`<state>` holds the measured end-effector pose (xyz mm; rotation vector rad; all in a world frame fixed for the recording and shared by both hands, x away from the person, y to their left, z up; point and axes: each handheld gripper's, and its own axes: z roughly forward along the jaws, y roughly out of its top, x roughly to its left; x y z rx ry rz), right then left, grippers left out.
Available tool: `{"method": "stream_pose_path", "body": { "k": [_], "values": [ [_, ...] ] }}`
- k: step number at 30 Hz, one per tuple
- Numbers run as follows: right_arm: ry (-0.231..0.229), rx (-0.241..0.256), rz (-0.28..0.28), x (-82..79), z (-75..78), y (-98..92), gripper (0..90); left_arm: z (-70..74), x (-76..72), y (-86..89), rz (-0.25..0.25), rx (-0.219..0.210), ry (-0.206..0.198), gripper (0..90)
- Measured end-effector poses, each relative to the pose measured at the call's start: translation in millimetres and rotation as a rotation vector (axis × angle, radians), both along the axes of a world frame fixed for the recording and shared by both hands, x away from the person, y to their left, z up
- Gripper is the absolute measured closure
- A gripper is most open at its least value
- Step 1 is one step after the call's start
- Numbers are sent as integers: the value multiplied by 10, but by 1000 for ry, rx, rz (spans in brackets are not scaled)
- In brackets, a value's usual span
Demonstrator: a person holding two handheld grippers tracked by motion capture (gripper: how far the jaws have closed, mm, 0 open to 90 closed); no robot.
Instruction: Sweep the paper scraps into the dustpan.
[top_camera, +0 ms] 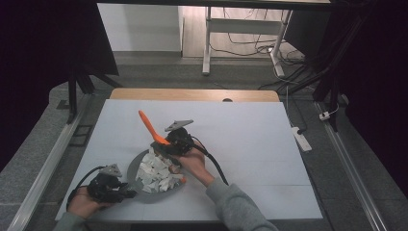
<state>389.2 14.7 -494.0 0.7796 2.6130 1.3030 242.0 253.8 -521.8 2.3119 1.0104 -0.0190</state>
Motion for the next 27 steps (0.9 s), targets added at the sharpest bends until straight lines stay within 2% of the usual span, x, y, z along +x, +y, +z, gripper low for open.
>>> {"method": "stream_pose_path", "body": {
  "k": [5,8,11,23,27],
  "values": [
    [21,55,40,-143,43,74,697,1,-1,0,0,2,-2,613],
    [-9,57,78,-234,98,124,697,1,-2,0,0,1,-2,612],
    [-35,67,87,-282,150,136,697,0,-4,0,2,0,-3,612],
    [-112,144,21,-237,305,-77,696,-4,-2,4,1,-2,-3,612],
    [-128,148,-7,-225,353,-175,697,-2,-7,5,2,-2,-2,613]
  ]
}}
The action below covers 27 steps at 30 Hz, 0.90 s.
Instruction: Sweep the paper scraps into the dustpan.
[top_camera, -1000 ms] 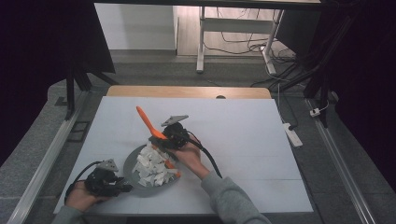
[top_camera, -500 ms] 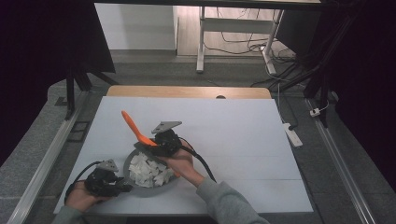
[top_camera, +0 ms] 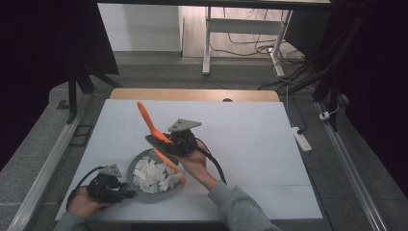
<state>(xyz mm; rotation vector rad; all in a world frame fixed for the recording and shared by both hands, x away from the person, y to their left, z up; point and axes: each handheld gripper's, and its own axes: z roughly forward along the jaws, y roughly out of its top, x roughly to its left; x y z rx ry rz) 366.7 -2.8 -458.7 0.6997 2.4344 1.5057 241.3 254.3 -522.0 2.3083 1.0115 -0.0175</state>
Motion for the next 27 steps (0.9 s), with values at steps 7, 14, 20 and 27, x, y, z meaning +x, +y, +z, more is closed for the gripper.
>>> {"method": "stream_pose_path", "body": {
  "k": [7,14,20,27],
  "values": [
    [5,-36,-83,-7,-31,-296,697,3,-28,14,-1,1,-3,613],
    [57,-91,-151,-36,-173,-604,696,15,-37,-6,-7,7,-5,613],
    [99,-140,-171,-69,-284,-648,697,17,-36,-18,-8,8,-6,613],
    [107,-152,-140,-192,-316,-495,697,18,-37,-31,-6,8,-7,612]
  ]
}}
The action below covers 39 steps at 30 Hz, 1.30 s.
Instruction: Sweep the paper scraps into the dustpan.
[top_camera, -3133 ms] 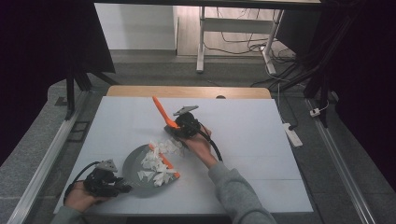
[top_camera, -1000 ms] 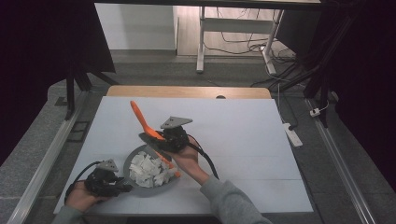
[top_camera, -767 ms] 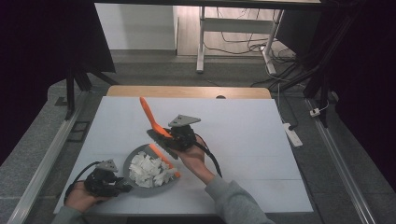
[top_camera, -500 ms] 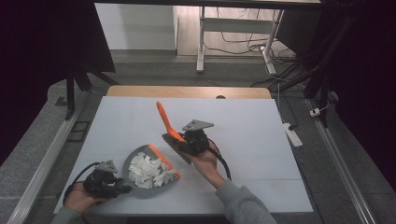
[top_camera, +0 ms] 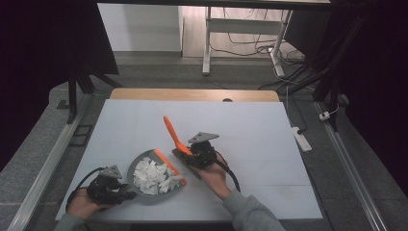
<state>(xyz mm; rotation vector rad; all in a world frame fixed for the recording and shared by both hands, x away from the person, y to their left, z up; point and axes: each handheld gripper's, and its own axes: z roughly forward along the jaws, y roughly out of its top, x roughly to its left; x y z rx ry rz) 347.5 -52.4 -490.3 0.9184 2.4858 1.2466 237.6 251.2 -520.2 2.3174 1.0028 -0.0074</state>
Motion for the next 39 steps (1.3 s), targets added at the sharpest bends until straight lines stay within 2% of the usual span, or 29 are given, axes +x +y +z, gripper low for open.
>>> {"method": "stream_pose_path", "body": {
  "k": [6,9,11,14,19,28,39],
  "values": [
    [1,-1,59,-153,-25,229,697,-4,8,-26,0,3,-1,613],
    [3,31,78,-215,-4,323,697,-6,7,-25,2,1,-1,612],
    [25,69,96,-243,31,363,697,-7,7,-24,3,-1,-1,612],
    [-6,76,108,-284,76,386,697,-8,5,-23,3,-2,-4,612],
    [-27,114,79,-221,144,259,697,-10,8,-17,2,-4,-7,612],
    [-55,139,-2,-77,235,-1,697,-7,7,4,17,-20,-20,612],
    [-74,158,-26,-12,299,-214,697,6,3,47,50,-45,-42,612]
  ]
}}
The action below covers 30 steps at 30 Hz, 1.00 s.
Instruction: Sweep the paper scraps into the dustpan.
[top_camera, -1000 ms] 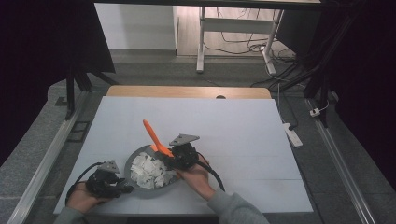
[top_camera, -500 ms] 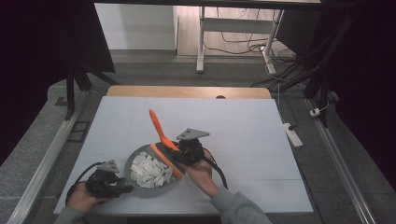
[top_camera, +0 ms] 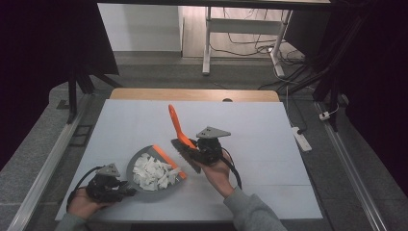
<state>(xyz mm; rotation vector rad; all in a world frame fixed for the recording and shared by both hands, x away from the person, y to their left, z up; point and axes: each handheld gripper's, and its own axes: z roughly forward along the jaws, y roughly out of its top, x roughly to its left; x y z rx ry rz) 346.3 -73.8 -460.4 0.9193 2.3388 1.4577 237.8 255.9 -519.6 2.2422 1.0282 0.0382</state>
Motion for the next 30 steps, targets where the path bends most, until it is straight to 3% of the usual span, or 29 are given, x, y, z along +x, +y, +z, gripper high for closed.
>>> {"method": "stream_pose_path", "body": {
  "k": [12,26,30],
  "values": [
    [-28,9,-4,33,67,-318,697,35,5,63,81,-21,-41,612],
    [-32,4,-20,60,65,-779,697,66,6,108,148,-51,-71,612],
    [-28,7,-8,47,67,-874,697,87,0,124,187,-59,-99,612]
  ]
}}
